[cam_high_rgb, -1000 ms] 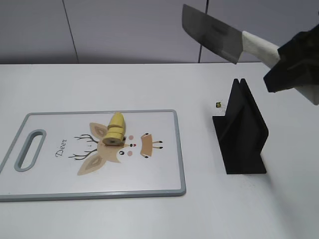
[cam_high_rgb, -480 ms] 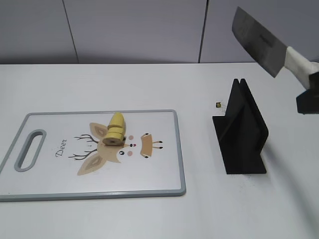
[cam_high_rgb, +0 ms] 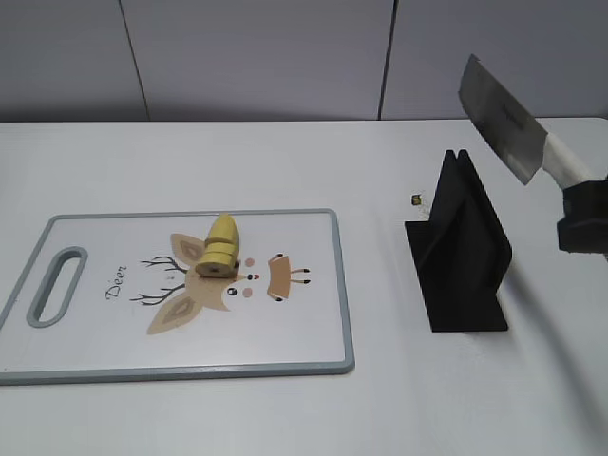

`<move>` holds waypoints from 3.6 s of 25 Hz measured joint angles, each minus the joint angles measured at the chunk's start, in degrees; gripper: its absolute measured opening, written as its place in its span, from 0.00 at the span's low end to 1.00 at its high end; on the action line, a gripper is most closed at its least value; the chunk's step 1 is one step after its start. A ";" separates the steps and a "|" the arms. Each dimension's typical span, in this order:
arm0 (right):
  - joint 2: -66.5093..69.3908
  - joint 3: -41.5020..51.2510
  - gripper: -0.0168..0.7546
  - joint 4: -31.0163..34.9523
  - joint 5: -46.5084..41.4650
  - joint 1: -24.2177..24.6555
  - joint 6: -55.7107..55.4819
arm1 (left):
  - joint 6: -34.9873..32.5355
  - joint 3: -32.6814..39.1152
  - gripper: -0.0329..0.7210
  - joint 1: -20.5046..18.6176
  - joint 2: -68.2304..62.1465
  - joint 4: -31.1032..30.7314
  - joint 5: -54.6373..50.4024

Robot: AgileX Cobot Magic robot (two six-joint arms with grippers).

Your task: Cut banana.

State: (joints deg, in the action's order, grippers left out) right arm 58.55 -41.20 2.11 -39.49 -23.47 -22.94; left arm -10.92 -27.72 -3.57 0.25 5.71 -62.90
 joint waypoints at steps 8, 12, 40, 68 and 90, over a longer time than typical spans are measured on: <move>8.50 0.00 0.23 -0.42 4.69 0.00 -1.00 | 0.19 0.05 0.68 0.00 0.00 -0.40 0.12; 11.72 0.00 0.23 -0.75 5.78 0.00 -1.39 | 0.19 0.05 0.66 0.00 0.00 -0.46 0.12; 15.61 -1.92 0.80 2.35 6.09 0.00 1.42 | 0.24 0.06 0.66 0.00 0.00 -0.51 0.17; -42.96 10.87 0.79 3.04 -16.46 0.00 22.41 | 0.24 0.11 0.82 0.00 0.00 -0.02 0.17; -58.91 11.52 0.78 3.32 -18.51 1.22 22.94 | 0.24 0.16 0.81 0.00 0.00 0.12 0.17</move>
State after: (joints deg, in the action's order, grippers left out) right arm -0.36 -29.68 5.43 -58.00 -22.25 0.00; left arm -10.68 -27.56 -3.57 0.25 5.83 -62.73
